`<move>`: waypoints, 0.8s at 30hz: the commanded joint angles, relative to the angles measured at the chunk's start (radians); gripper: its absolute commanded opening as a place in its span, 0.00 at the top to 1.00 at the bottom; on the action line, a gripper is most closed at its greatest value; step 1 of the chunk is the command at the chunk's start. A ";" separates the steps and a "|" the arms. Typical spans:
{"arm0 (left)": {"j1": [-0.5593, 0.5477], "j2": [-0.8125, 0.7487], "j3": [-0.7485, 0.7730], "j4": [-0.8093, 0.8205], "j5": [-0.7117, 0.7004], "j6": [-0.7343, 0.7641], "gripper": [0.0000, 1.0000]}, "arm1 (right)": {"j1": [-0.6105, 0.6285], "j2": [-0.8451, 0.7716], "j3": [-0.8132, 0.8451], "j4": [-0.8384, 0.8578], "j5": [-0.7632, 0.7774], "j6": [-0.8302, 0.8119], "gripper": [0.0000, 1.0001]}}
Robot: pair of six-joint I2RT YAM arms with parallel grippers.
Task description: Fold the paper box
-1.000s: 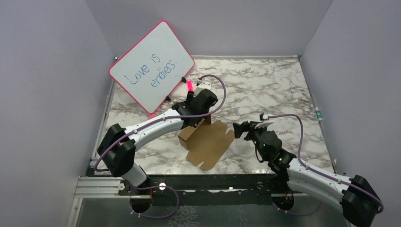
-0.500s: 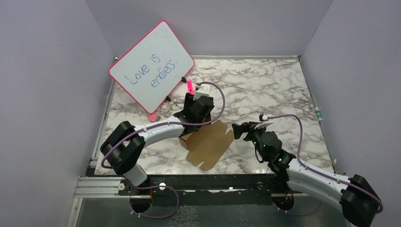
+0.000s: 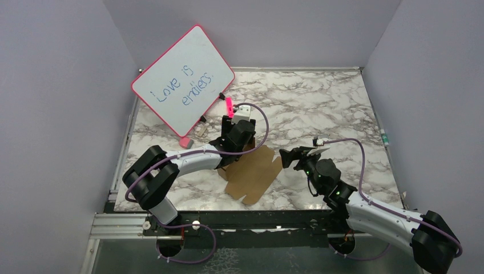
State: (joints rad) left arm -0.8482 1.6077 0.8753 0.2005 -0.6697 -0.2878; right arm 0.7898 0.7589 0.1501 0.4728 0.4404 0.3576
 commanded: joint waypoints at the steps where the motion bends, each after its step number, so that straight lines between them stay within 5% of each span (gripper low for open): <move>1: 0.001 0.039 -0.030 0.014 0.017 -0.031 0.26 | -0.003 -0.001 -0.011 0.049 -0.021 -0.013 0.08; 11: -0.042 0.076 -0.050 -0.040 -0.074 -0.081 0.26 | -0.003 0.020 -0.009 0.066 -0.040 -0.021 0.08; 24: -0.040 -0.066 0.035 -0.196 -0.060 -0.077 0.23 | -0.003 0.018 -0.003 0.061 -0.052 -0.035 0.08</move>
State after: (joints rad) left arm -0.8841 1.5902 0.8703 0.1379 -0.7376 -0.3767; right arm 0.7898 0.7780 0.1486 0.5022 0.4030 0.3386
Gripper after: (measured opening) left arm 0.759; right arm 0.923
